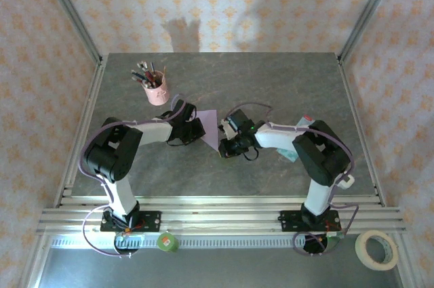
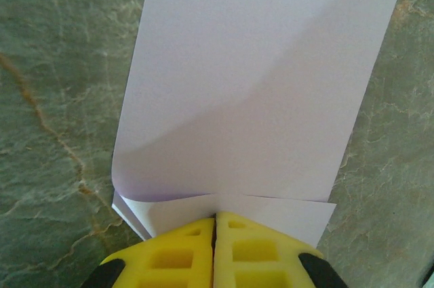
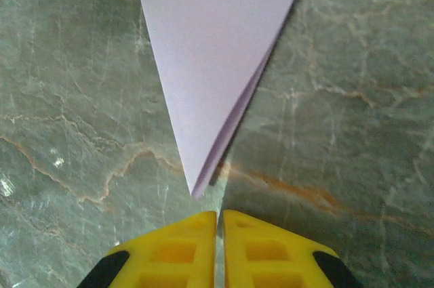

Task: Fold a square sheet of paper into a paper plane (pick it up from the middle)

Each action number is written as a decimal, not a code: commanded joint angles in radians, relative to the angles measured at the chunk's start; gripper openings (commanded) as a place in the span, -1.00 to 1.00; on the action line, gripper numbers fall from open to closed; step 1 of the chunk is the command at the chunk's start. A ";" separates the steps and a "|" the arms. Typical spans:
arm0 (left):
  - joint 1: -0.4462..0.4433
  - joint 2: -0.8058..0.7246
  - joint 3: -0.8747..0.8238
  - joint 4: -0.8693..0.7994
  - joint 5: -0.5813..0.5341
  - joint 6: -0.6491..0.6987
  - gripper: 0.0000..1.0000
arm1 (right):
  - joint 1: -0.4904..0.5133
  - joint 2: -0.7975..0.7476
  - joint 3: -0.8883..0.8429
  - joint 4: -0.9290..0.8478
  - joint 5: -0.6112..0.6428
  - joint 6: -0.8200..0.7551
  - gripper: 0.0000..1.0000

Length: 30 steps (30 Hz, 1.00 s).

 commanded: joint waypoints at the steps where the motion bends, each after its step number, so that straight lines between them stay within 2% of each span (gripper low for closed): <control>1: 0.002 0.069 -0.029 -0.088 -0.091 0.028 -0.81 | -0.007 -0.063 0.011 -0.010 0.007 0.023 -0.78; 6: 0.001 0.063 -0.022 -0.075 -0.068 0.025 -0.81 | -0.006 -0.027 0.036 0.105 -0.049 0.086 -0.78; 9: 0.001 0.057 -0.020 -0.062 -0.048 0.023 -0.81 | -0.006 0.032 0.069 0.132 -0.039 0.120 -0.79; 18: 0.001 0.014 0.000 -0.022 -0.005 0.018 -0.81 | -0.009 0.108 0.102 0.104 0.029 0.133 -0.85; 22: -0.004 -0.031 -0.003 0.045 0.040 0.022 -0.80 | -0.011 0.132 0.100 0.083 0.034 0.135 -0.87; 30: -0.050 -0.096 -0.030 0.112 0.067 -0.001 -0.86 | -0.010 0.158 0.095 0.051 0.037 0.146 -0.92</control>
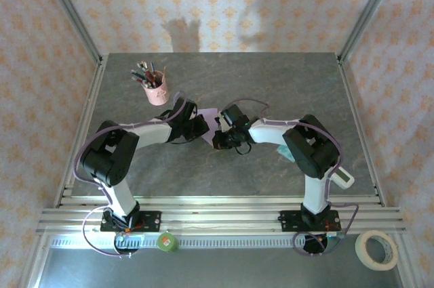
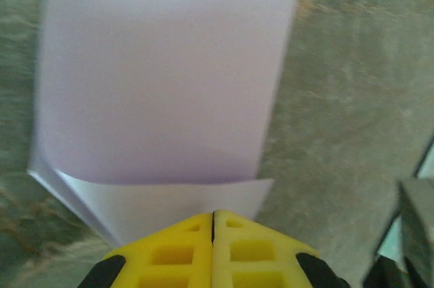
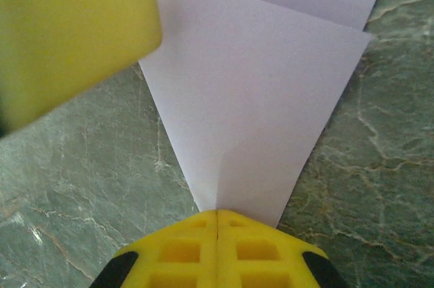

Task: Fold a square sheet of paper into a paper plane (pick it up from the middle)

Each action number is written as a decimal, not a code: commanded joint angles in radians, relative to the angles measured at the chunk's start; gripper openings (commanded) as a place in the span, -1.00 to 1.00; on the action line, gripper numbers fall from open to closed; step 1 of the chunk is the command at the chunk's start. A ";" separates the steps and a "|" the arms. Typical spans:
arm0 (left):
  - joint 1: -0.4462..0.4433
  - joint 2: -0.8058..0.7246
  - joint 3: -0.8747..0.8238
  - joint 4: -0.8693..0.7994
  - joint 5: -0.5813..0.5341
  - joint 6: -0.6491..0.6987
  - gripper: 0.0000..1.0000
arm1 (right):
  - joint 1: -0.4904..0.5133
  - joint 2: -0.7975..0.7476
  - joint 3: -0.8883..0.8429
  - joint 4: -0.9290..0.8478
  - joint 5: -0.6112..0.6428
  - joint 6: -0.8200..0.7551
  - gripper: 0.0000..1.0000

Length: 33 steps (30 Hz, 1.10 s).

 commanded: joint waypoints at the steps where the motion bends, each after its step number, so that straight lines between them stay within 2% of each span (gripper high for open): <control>1: -0.023 -0.033 -0.036 0.050 0.011 -0.011 -0.87 | -0.005 0.043 0.000 -0.064 0.040 0.013 -0.92; 17: -0.046 0.038 -0.094 0.124 0.007 -0.066 -0.93 | -0.005 0.052 -0.021 -0.075 0.044 0.039 -0.95; 24: -0.043 0.052 -0.129 0.128 -0.048 -0.092 -0.93 | -0.005 0.075 -0.034 -0.122 0.084 0.056 -0.96; 33: 0.044 0.042 -0.150 0.149 -0.092 -0.084 -0.93 | -0.006 0.115 -0.088 -0.193 0.170 0.072 -0.98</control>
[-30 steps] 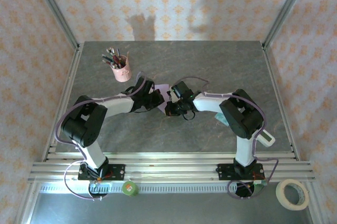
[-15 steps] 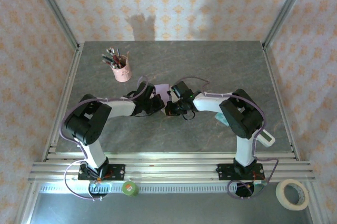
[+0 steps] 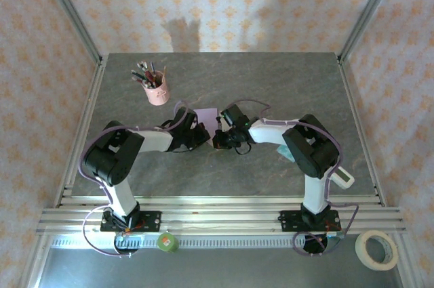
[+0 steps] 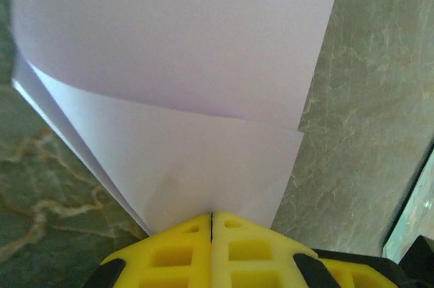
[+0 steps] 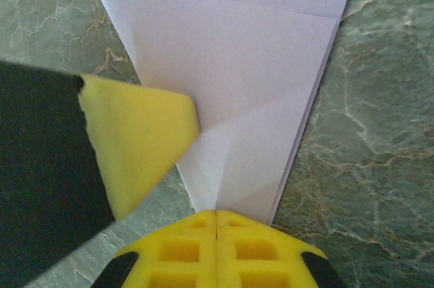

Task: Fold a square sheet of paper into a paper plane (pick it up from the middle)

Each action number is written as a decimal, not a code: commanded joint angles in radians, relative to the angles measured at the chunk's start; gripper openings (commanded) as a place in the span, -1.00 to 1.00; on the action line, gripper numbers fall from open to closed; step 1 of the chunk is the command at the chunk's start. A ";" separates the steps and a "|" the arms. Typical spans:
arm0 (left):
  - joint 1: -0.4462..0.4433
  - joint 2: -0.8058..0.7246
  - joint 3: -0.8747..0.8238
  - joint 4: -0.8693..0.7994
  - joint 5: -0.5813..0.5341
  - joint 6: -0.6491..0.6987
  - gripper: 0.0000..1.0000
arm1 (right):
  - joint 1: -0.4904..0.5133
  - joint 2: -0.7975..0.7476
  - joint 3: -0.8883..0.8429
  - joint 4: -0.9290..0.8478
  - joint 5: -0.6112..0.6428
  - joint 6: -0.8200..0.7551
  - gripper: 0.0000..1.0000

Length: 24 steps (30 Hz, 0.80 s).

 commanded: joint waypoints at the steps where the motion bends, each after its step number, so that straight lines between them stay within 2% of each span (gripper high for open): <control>1: 0.072 0.013 -0.019 -0.013 -0.099 0.010 -0.93 | -0.005 0.110 -0.087 -0.195 0.172 0.010 -0.98; 12: 0.219 0.047 0.004 -0.017 -0.104 0.090 -0.92 | -0.005 0.136 -0.102 -0.209 0.203 0.021 -0.98; 19: 0.237 0.040 0.049 -0.034 -0.070 0.130 -0.92 | -0.004 0.111 -0.077 -0.185 0.157 0.011 -0.93; 24: 0.237 -0.029 0.047 -0.027 -0.051 0.121 -0.90 | -0.007 0.039 0.026 -0.102 0.074 -0.005 -0.85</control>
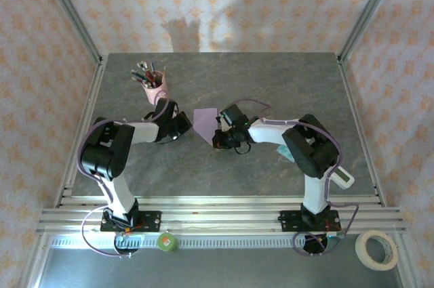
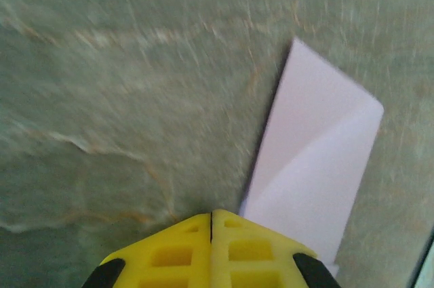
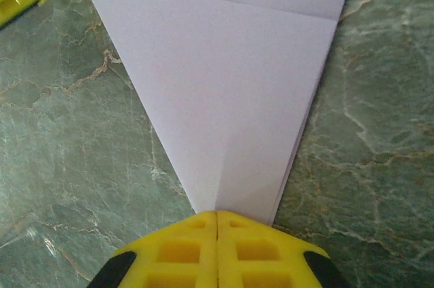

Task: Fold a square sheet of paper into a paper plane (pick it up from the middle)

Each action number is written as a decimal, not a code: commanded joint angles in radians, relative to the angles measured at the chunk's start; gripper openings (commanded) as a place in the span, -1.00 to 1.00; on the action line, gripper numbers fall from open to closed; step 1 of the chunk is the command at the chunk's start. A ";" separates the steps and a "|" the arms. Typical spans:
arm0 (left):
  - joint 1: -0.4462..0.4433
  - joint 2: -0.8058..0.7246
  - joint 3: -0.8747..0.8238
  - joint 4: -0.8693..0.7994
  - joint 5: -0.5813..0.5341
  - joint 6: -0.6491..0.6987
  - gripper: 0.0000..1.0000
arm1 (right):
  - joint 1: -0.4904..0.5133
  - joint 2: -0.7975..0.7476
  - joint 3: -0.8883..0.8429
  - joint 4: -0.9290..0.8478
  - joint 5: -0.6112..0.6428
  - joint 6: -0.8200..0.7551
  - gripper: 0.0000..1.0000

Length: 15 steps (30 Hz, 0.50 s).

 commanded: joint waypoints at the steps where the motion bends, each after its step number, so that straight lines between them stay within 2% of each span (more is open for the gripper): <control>1: 0.015 -0.062 0.010 -0.013 -0.046 0.016 -0.89 | -0.008 0.018 0.022 -0.062 0.059 -0.013 -0.84; 4: 0.015 -0.130 -0.018 -0.013 -0.058 0.012 -0.82 | -0.011 -0.062 0.036 0.054 0.036 0.018 -0.72; 8: 0.014 -0.219 -0.071 -0.005 -0.087 0.002 -0.60 | -0.020 -0.141 -0.018 0.188 0.067 0.093 -0.55; 10: 0.015 -0.256 -0.098 -0.002 -0.107 0.000 -0.44 | -0.021 -0.151 -0.035 0.215 0.086 0.123 -0.56; 15: 0.017 -0.329 -0.155 0.022 -0.135 -0.003 -0.06 | -0.021 -0.145 -0.042 0.237 0.131 0.180 -0.43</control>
